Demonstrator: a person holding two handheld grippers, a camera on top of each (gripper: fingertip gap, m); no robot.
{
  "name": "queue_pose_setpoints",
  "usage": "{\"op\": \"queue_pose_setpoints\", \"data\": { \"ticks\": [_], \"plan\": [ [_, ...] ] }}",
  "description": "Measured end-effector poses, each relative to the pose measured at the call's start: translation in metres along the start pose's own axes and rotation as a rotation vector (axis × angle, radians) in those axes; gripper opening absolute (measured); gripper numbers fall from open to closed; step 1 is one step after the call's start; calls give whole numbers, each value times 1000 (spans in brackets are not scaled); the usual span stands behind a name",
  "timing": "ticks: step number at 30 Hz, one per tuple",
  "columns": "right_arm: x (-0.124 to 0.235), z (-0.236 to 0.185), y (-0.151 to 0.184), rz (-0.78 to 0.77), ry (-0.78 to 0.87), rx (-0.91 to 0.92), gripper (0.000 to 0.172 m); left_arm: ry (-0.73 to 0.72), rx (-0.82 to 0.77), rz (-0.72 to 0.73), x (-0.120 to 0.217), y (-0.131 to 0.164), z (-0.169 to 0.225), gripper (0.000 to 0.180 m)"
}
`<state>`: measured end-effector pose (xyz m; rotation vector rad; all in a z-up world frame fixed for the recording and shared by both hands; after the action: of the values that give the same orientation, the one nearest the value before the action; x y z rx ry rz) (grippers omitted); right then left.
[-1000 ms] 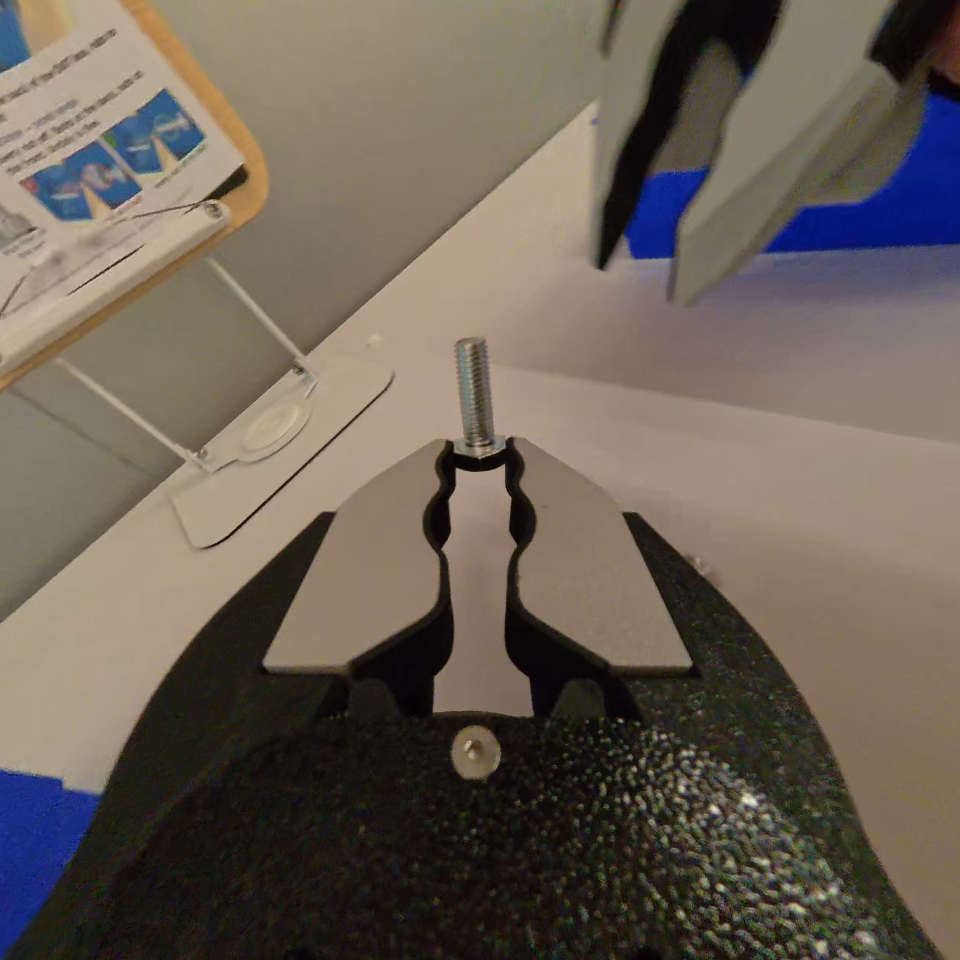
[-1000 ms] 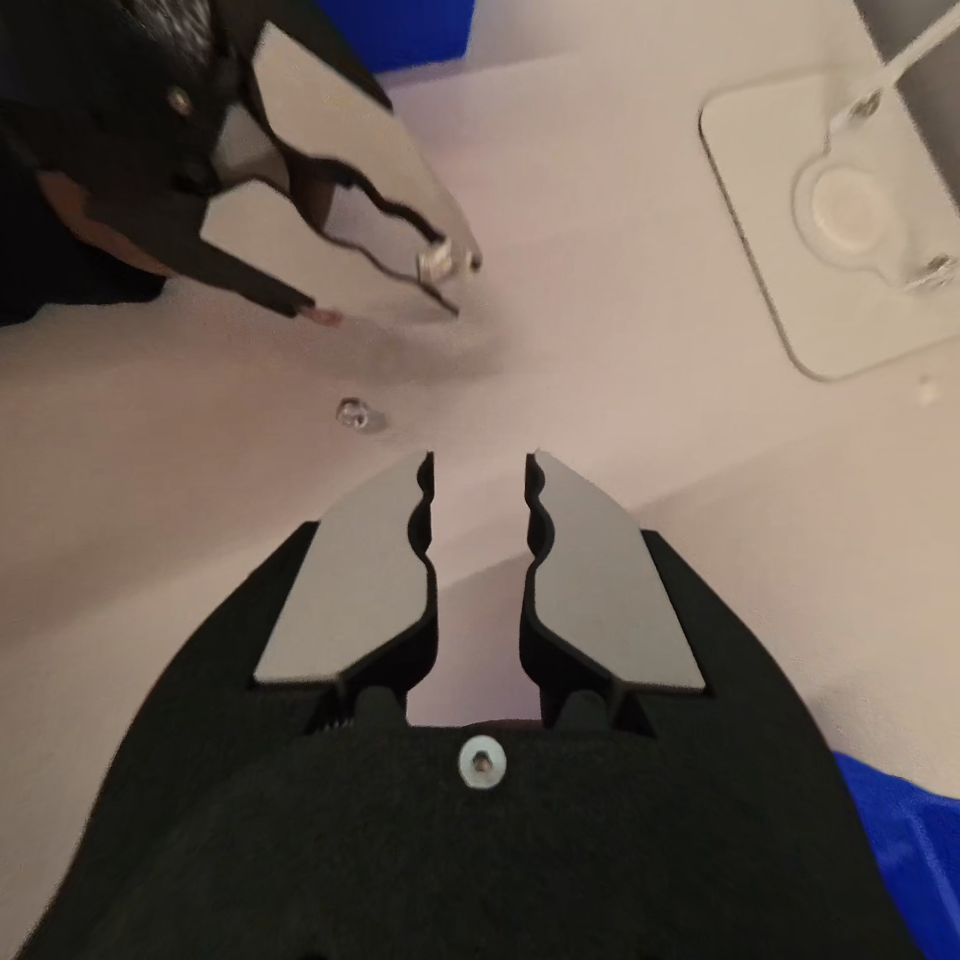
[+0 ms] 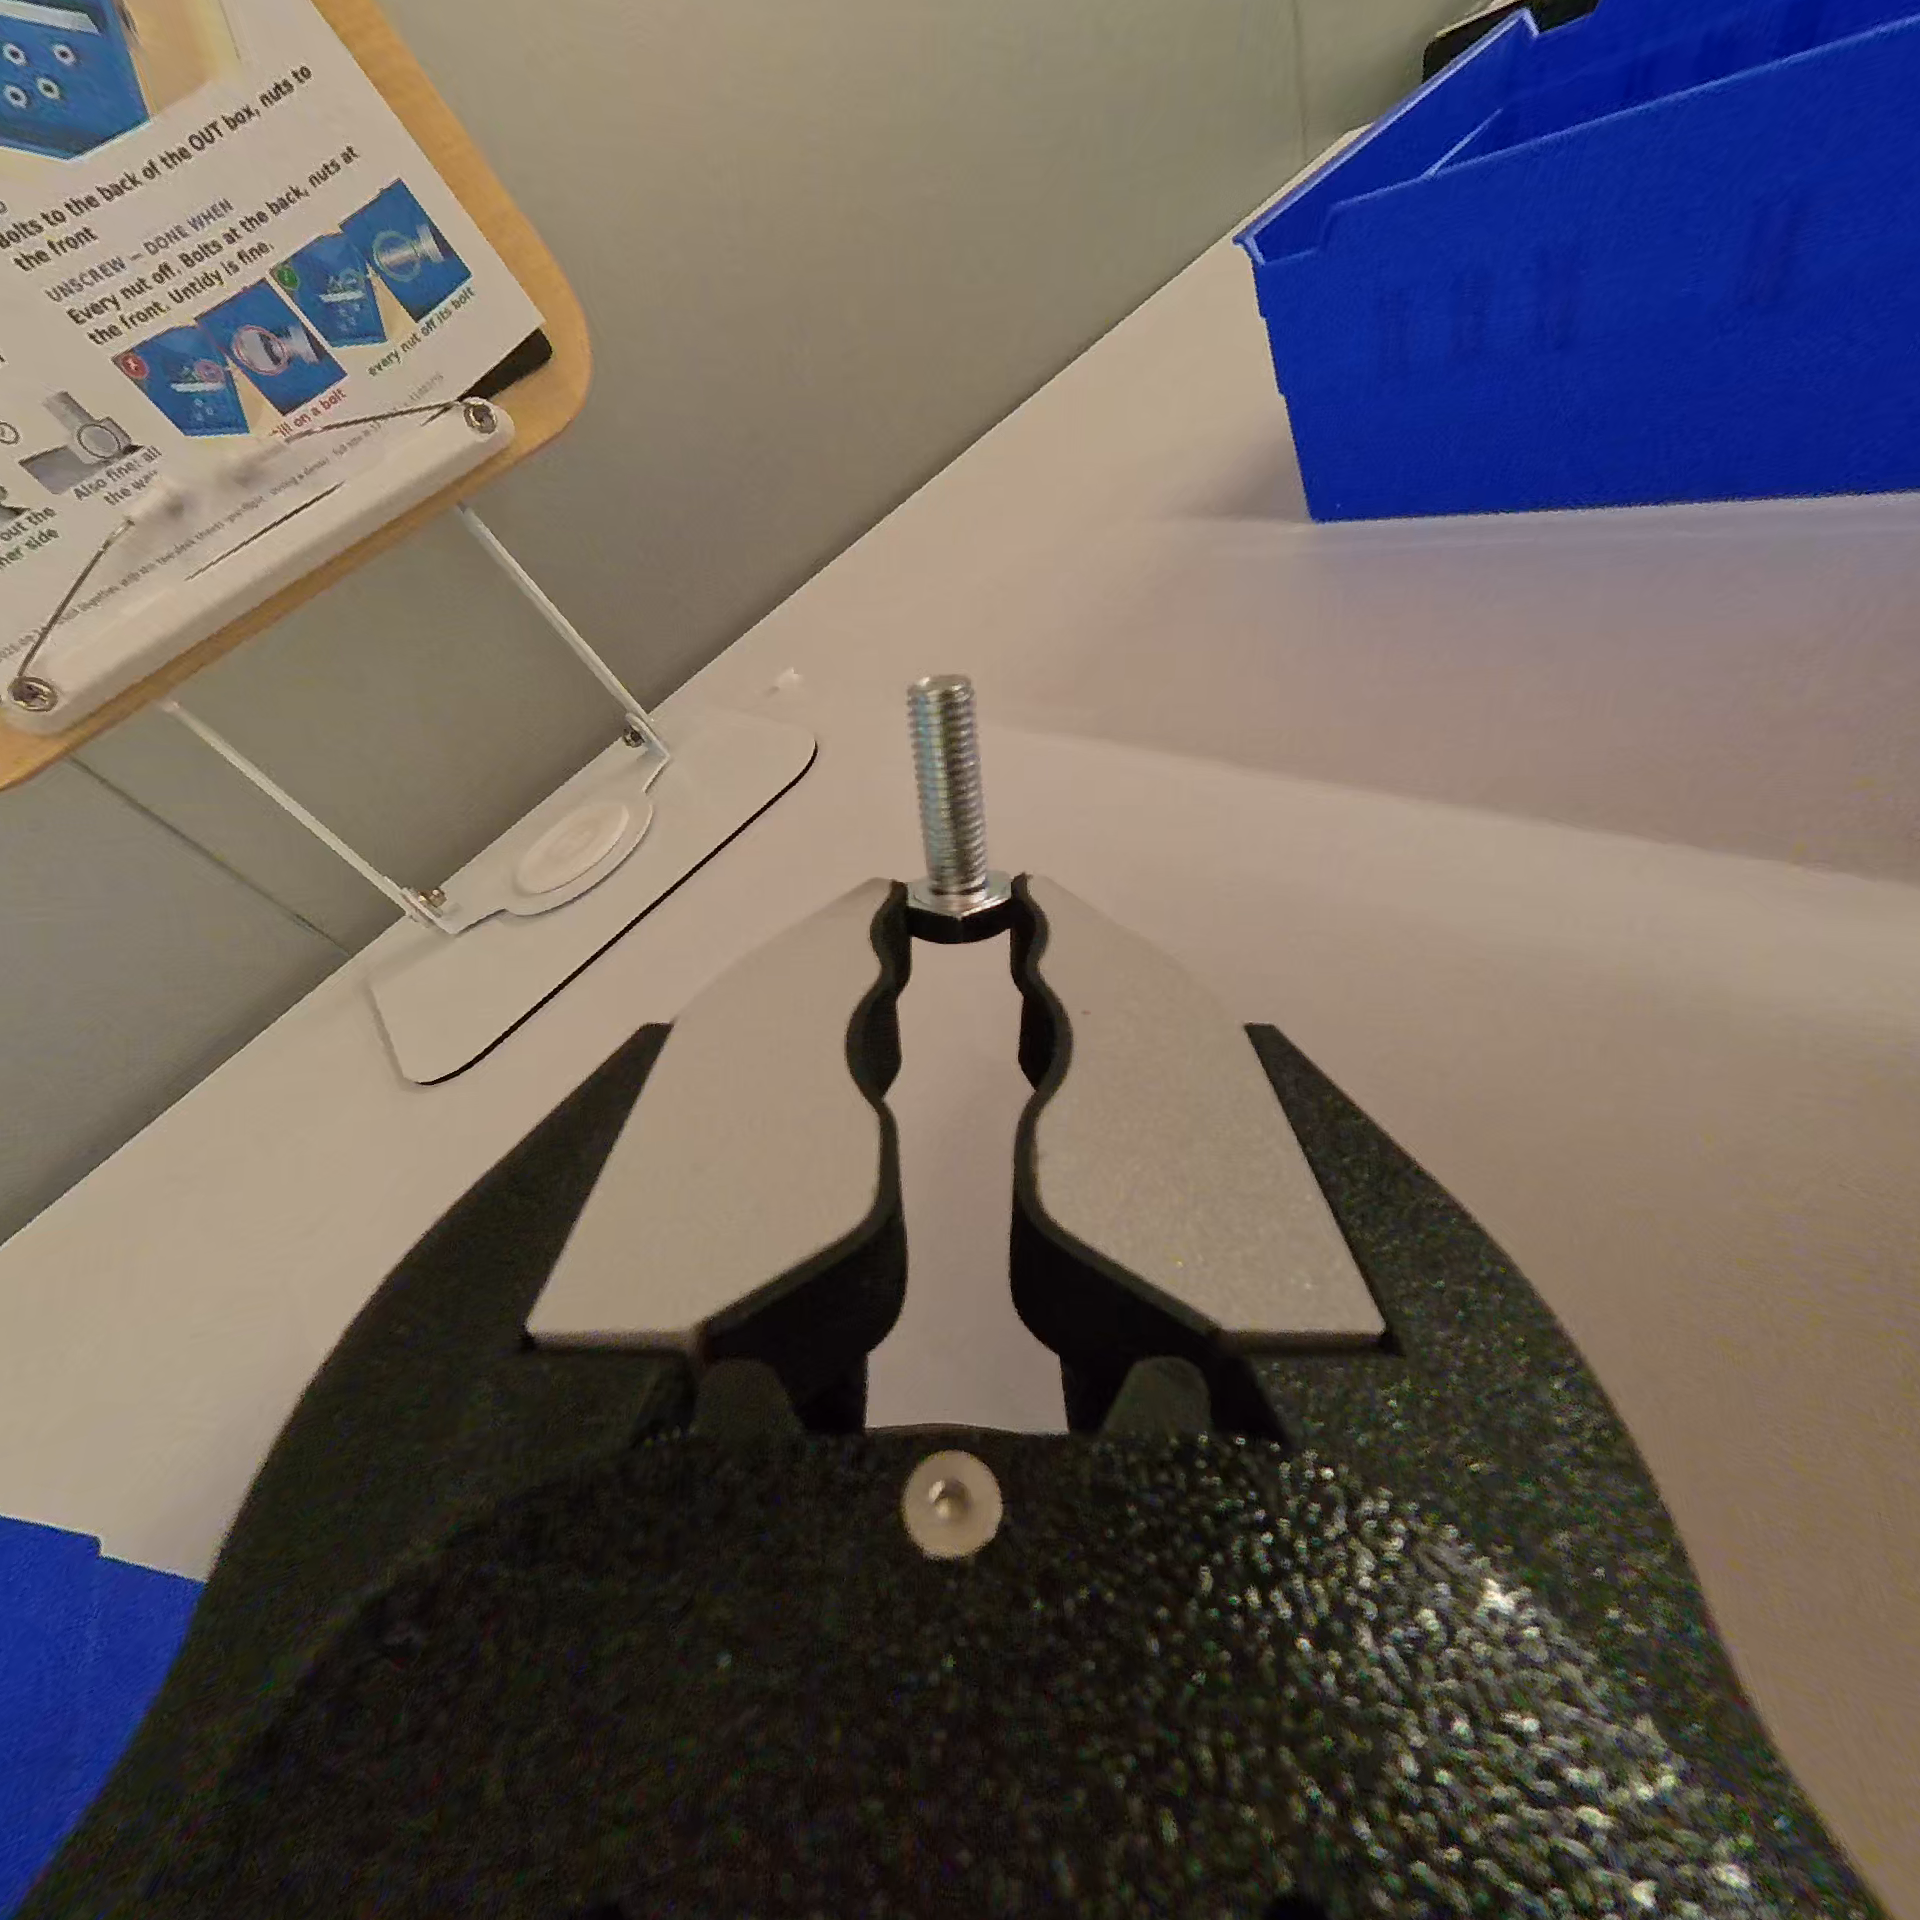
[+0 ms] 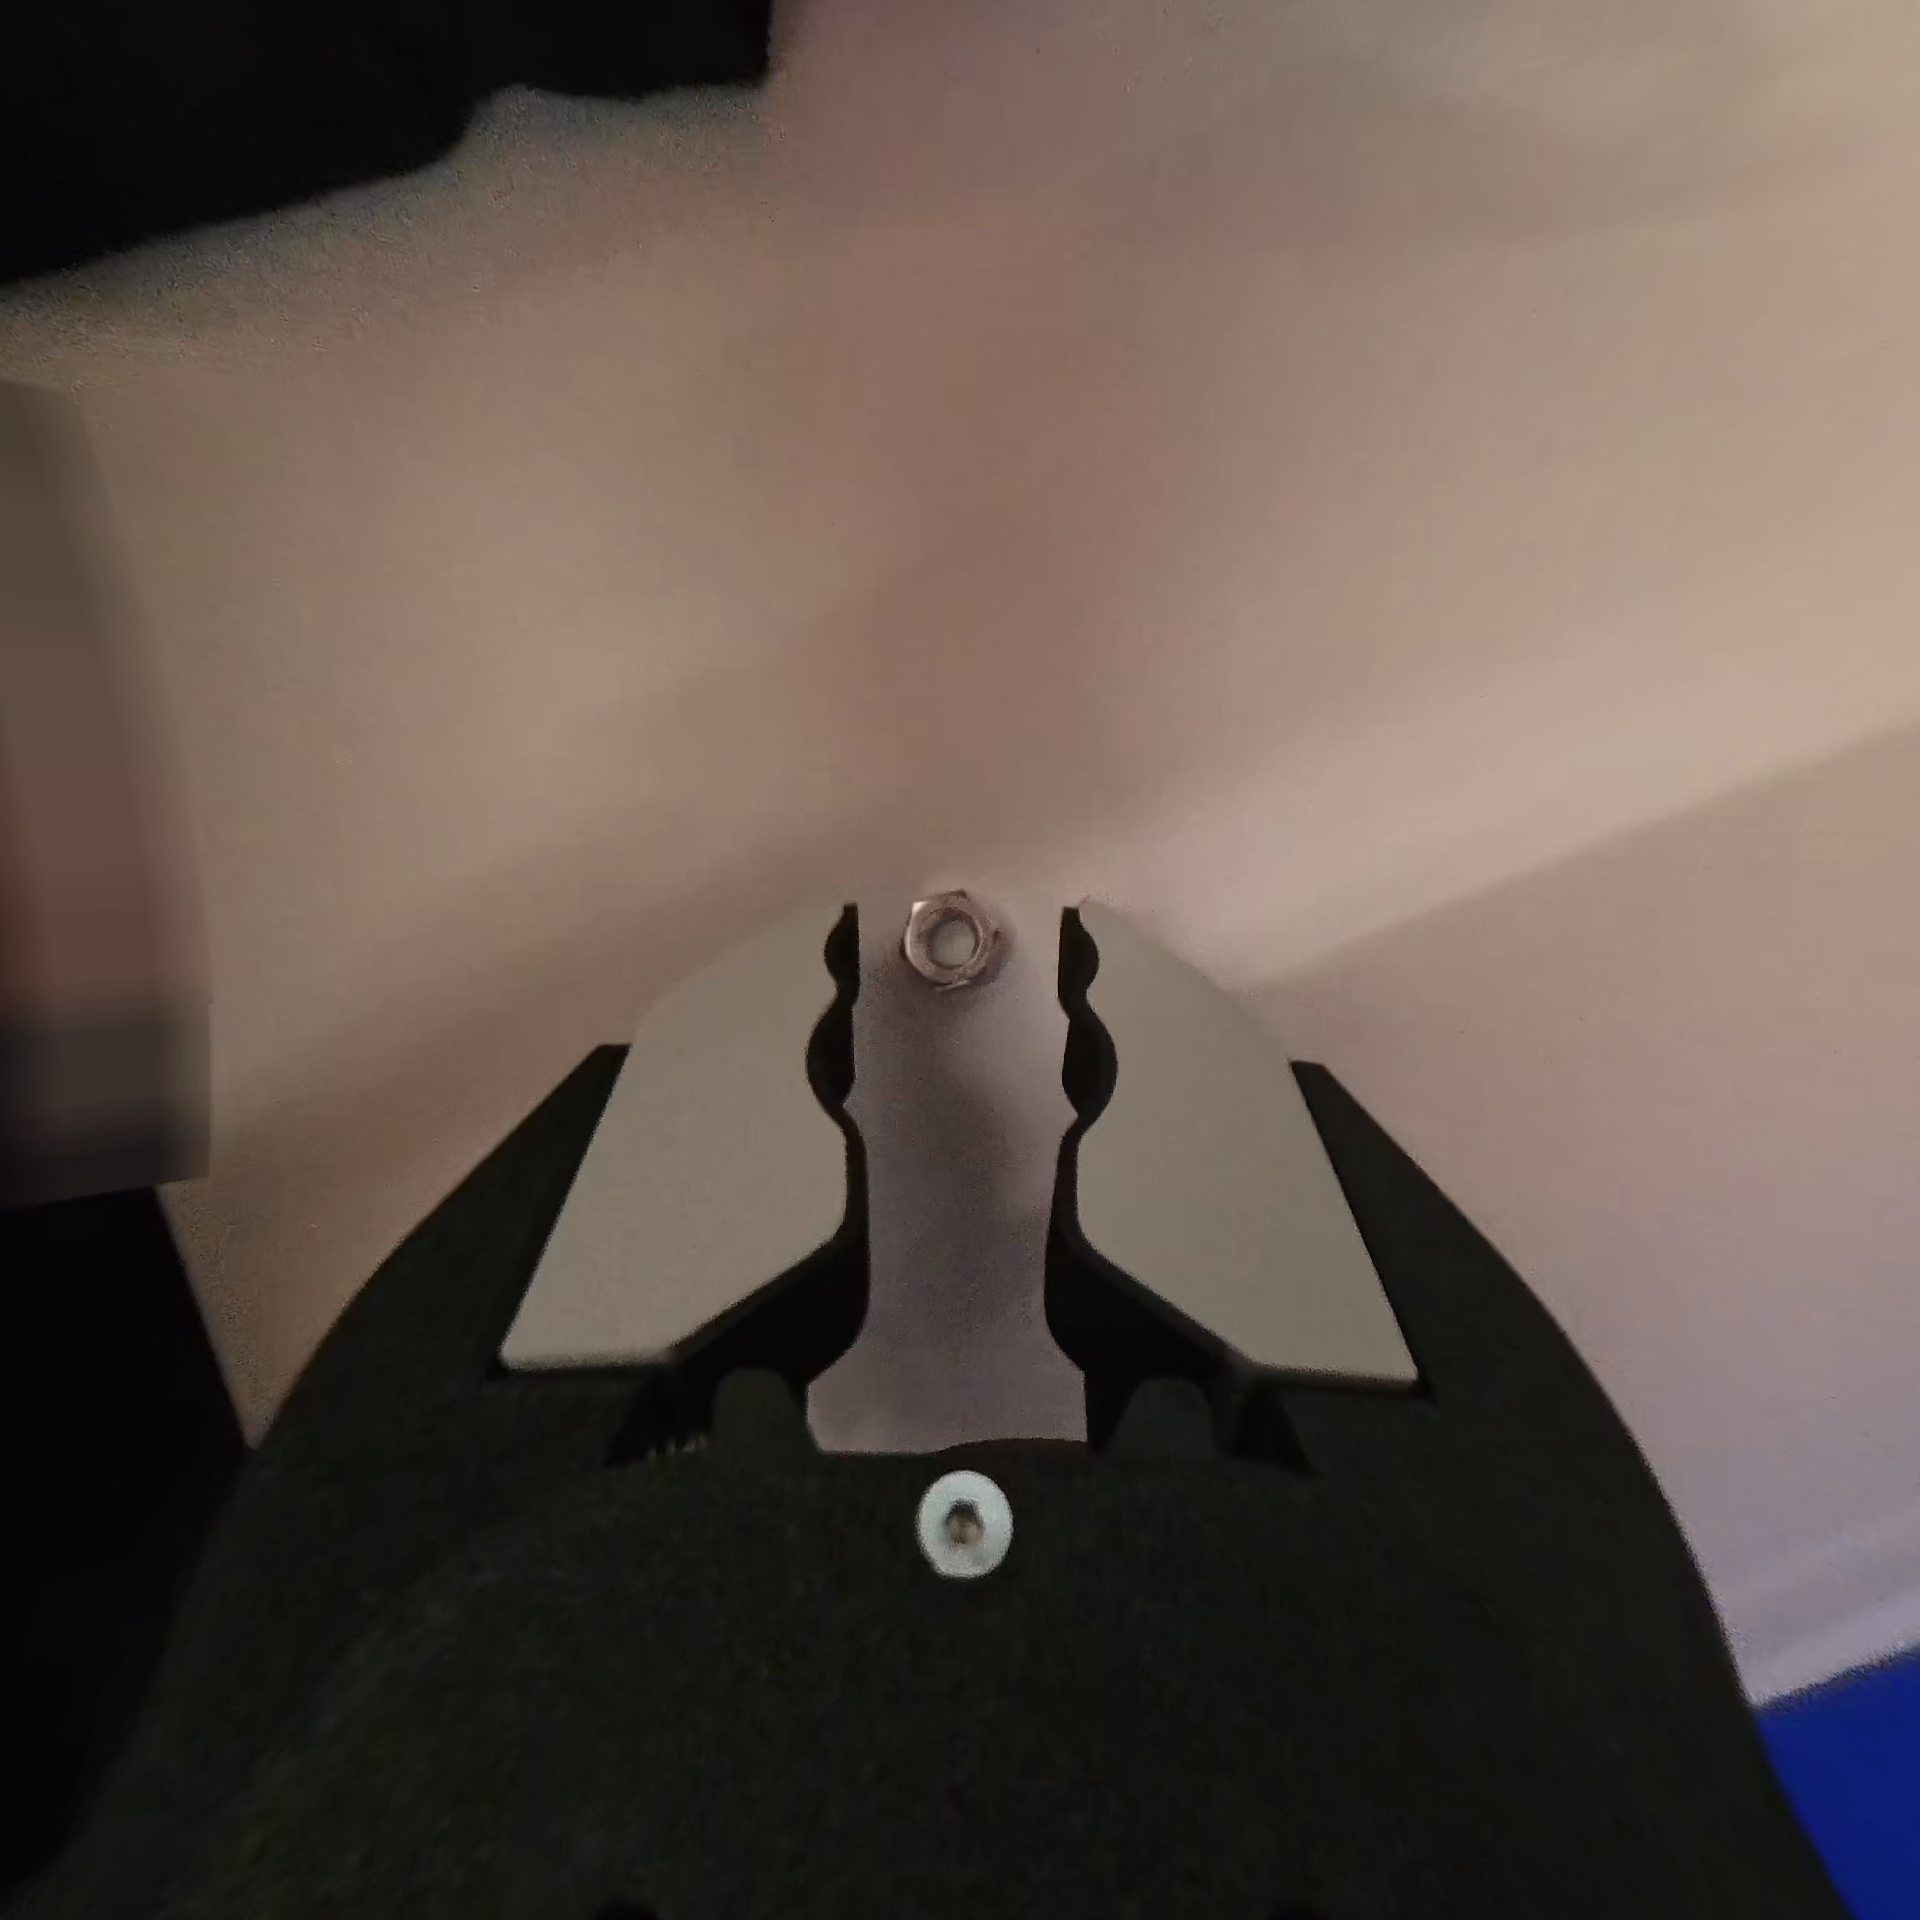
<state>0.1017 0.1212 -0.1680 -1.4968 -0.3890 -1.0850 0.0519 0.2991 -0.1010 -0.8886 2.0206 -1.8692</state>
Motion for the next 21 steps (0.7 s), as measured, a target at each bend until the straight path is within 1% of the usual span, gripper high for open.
{"op": "queue_pose_setpoints", "data": {
  "ticks": [9, 11, 13, 16, 18, 21],
  "plan": [
    [5, -3, 7, 65, 30, -105, 35, 7, 3, -5, -1, 0, 1, 18],
    [4, -4, 7, 71, 32, -97, 31, 9, 6, 0, -1, -1, 1, 18],
    [1, -5, 5, 75, 31, -83, 19, 15, 10, 3, 0, -1, 2, 18],
    [-1, 0, 0, 81, 38, -74, 18, 35, 19, 15, 1, -2, 3, 18],
    [0, 11, -10, 149, 71, -74, 18, 67, 25, 36, 3, -5, 5, 18],
    [14, 43, -42, 361, 129, -121, 18, 98, 4, 68, 8, -9, 9, 18]
  ]
}}
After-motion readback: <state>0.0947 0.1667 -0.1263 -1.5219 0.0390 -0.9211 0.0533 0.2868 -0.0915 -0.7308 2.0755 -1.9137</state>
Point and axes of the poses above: each gripper's, where its closed fingertips meet, x back along the fingers, y out of its underside, z = x × y across the jaws, the point moved 1 cm from there along x, back along the fingers, and after that the axes turned 15 degrees about x, right-handed, at the moved point
